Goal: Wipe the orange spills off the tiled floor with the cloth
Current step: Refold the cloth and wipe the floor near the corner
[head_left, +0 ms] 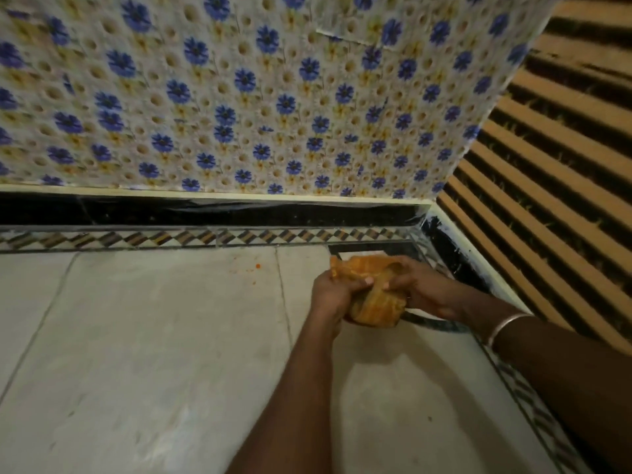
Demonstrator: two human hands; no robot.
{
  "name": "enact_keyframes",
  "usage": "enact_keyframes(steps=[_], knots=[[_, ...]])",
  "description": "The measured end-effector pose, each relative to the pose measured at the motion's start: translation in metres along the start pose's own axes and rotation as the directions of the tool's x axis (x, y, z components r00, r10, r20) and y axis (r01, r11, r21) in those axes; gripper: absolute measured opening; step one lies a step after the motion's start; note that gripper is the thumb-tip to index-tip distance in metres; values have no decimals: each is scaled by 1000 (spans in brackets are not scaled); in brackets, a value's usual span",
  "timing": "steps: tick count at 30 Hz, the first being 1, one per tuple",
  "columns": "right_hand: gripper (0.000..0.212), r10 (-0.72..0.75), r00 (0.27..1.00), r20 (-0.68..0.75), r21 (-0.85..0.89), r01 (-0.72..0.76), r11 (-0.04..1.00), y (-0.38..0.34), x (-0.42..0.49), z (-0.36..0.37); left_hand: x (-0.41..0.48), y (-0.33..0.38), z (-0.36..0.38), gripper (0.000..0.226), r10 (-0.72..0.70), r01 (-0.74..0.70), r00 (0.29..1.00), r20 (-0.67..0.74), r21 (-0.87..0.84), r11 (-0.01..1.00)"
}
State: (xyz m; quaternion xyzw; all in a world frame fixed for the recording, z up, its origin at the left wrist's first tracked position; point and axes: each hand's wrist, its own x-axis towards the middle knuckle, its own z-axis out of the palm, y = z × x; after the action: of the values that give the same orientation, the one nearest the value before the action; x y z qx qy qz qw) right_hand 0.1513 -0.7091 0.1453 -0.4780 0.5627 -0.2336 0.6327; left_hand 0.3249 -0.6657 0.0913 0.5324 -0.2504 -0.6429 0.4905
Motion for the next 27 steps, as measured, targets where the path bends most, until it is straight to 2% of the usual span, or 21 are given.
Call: enact_keyframes(steps=[2,4,7,11,16,21,25,26,27], knots=[[60,-10,997,-74,58,15,998,11,12,6,6,-1,-13,47,8,-7,1000,-17,20,1000],[62,-2,994,-106,86,11,996,33,24,13,3,-3,-27,35,9,-5,998,-60,79,997],[51,37,996,-80,81,-31,996,50,29,36,6,-5,-52,25,2,19,990,-139,147,989],[45,45,998,-33,43,-44,998,54,48,57,15,-12,-78,28,2,40,980,-201,202,978],[34,54,998,10,-4,-54,999,57,90,80,34,-10,-106,35,84,-8,970,-228,319,948],[29,24,999,-25,-20,-24,999,56,137,101,71,9,-124,37,237,-78,943,-235,538,839],[31,-66,994,-83,15,67,998,50,169,107,112,21,-136,48,303,-58,911,-279,642,765],[31,-113,988,-107,-44,109,993,52,176,105,121,19,-139,53,333,-42,895,-295,690,723],[32,-198,970,-140,-173,173,970,56,182,101,128,16,-142,56,384,-21,869,-313,751,660]])
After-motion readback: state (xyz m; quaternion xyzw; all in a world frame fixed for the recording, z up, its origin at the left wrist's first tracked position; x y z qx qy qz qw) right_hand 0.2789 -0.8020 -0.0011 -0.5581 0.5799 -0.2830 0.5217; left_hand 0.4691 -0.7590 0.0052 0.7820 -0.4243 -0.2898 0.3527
